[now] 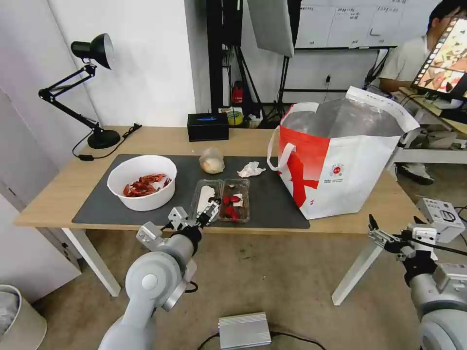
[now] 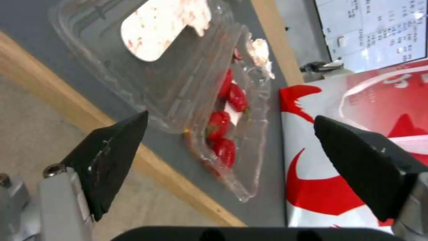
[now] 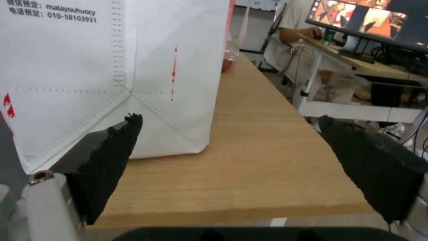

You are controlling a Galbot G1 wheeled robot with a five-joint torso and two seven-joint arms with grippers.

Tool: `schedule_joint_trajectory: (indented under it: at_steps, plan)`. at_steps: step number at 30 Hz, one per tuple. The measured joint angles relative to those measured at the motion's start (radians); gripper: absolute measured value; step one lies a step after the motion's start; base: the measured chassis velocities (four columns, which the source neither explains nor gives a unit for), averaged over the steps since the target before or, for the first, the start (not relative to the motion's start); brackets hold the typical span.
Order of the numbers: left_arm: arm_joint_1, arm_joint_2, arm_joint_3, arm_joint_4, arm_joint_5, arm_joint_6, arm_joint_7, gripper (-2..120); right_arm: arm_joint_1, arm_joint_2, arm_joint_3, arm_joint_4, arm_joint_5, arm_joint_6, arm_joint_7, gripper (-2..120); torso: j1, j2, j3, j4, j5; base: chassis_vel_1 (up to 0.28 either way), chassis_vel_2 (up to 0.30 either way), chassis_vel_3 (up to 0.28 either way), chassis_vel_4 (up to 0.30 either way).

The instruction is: Pick up the trash from the table and place it into the takeout bag.

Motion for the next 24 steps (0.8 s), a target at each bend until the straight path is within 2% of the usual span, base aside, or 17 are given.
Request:
schedule_joint_trajectory:
  at_steps: [24]
  plan:
    - [-0.022,-0.039,0.028,0.090,0.083,-0.011,0.047,100,0.007,-0.005,-0.016,-0.019,-0.009,0.015,-0.010,100,0.000,0.000,0.000,0.0001,0.0001,0.000,0.000,0.000,0.000]
